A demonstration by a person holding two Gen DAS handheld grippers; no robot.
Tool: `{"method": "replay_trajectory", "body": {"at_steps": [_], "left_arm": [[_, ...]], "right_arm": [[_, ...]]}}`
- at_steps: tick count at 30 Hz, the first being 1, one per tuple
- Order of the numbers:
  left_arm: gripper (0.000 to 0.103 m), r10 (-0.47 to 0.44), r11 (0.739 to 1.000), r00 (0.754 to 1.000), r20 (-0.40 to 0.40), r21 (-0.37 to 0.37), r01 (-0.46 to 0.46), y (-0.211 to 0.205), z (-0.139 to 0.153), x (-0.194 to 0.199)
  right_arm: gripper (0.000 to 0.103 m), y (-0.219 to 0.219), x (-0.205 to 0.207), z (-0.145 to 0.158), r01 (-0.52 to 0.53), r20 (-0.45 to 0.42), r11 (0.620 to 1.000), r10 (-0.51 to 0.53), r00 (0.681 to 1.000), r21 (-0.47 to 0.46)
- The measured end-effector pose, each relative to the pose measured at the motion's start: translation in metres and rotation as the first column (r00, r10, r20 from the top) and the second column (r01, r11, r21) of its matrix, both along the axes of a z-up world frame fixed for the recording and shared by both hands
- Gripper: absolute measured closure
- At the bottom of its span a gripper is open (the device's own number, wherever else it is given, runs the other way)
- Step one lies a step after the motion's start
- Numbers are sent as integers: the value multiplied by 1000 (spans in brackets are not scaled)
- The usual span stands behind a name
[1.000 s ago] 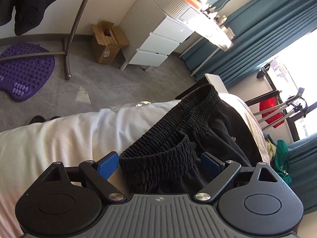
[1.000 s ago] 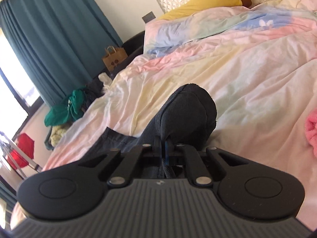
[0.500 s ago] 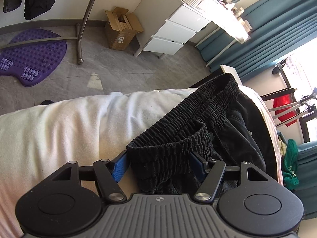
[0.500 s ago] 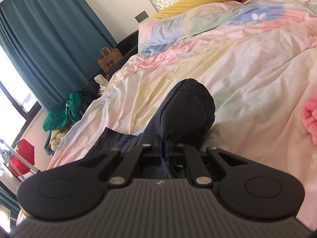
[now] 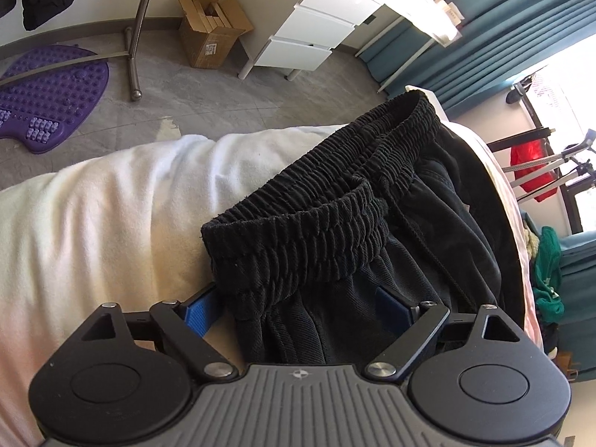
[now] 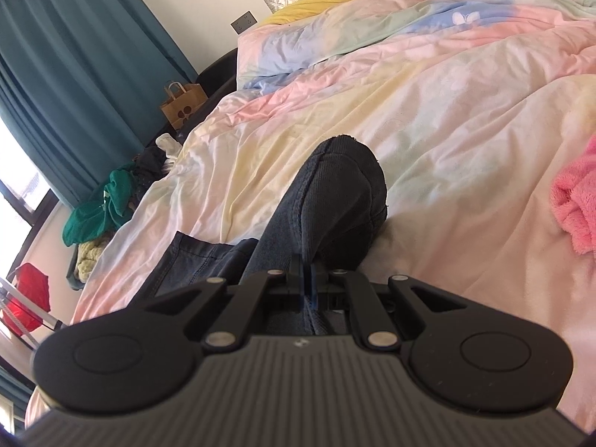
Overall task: Fold clothes
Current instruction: 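Grasp the elastic waistband with the left gripper while the right gripper holds the leg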
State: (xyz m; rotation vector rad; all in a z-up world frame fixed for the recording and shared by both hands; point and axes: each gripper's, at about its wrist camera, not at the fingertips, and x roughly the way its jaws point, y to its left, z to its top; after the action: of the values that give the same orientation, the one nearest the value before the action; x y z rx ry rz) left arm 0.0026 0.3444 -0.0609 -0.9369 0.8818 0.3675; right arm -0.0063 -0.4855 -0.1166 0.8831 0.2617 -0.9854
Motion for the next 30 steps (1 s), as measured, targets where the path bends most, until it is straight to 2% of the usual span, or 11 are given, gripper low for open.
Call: {"method": "replay_trajectory", "body": {"at_steps": [4, 6, 10, 12, 14, 16, 19, 21, 25, 28, 30], "left_arm": [[22, -9, 1000, 999, 44, -2, 9, -1, 1, -3], [23, -22, 1000, 994, 106, 0, 22, -3, 8, -6], [24, -52, 999, 969, 243, 7, 52, -8, 21, -13], [24, -58, 998, 962, 268, 7, 59, -9, 22, -13], [24, -52, 999, 973, 226, 9, 51, -9, 18, -8], [24, -53, 998, 989, 141, -12, 56, -7, 8, 0], [29, -74, 994, 997, 38, -75, 77, -2, -9, 11], [29, -89, 994, 995, 35, -58, 91, -5, -8, 11], [29, -143, 990, 989, 44, -3, 143, -15, -3, 14], [46, -141, 990, 988, 65, 22, 140, -16, -1, 13], [63, -133, 991, 987, 91, 37, 130, -16, 2, 11]], "right_arm": [[95, -2, -3, -6, 28, -7, 999, -28, 1000, 44], [95, -3, -5, -9, 44, -7, 996, -43, 999, 71], [95, -5, -10, -17, 71, -6, 989, -71, 997, 127], [93, -7, -11, -20, 81, -8, 986, -81, 997, 144], [93, -8, -12, -24, 87, -6, 983, -87, 996, 160], [89, -11, -12, -29, 88, 0, 980, -89, 996, 178], [71, -16, -16, -35, 118, 17, 967, -125, 992, 228], [58, -19, -21, -40, 141, 33, 956, -155, 987, 259], [57, -22, -24, -44, 135, 76, 952, -161, 984, 274], [57, -22, -23, -42, 142, 64, 962, -161, 985, 233], [57, -22, -21, -40, 147, 47, 971, -159, 986, 191]]}}
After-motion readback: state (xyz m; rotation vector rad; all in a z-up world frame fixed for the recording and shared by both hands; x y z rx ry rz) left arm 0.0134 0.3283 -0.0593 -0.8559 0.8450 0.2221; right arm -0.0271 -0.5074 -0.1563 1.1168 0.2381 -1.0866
